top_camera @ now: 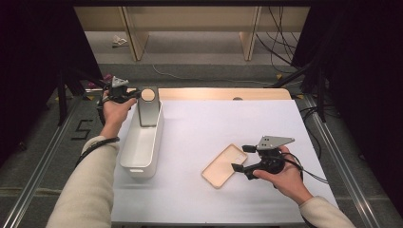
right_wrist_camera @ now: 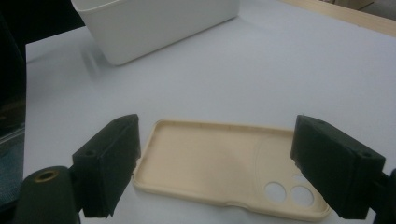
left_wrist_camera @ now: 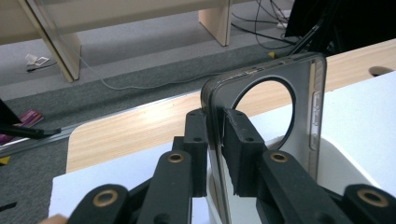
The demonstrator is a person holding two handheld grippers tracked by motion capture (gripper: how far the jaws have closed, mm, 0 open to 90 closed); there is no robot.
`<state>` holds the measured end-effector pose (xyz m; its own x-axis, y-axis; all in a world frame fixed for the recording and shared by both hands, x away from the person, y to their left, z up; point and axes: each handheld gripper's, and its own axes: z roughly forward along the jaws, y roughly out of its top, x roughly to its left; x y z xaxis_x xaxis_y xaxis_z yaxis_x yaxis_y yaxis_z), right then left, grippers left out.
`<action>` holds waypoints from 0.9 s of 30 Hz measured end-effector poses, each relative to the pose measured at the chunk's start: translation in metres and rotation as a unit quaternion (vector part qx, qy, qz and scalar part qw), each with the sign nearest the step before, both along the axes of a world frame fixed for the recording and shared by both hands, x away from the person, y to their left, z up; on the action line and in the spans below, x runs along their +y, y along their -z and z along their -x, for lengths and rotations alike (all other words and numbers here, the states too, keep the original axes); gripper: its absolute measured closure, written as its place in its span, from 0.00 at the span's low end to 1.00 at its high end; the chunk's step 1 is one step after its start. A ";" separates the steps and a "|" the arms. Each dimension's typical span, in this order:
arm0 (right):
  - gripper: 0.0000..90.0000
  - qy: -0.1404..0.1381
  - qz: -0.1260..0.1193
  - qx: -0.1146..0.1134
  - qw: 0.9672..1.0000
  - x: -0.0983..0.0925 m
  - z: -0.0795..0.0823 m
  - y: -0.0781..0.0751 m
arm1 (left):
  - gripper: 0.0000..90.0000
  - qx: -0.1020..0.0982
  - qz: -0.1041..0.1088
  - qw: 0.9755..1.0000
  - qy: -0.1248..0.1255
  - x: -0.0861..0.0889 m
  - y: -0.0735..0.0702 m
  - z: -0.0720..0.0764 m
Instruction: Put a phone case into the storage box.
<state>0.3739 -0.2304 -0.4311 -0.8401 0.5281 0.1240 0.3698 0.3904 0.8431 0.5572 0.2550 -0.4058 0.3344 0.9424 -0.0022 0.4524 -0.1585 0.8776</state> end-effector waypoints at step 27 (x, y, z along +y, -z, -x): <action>0.18 0.002 0.007 0.004 1.000 0.001 0.000 0.002 | 0.39 0.036 -0.001 0.999 -0.030 0.002 -0.010 0.007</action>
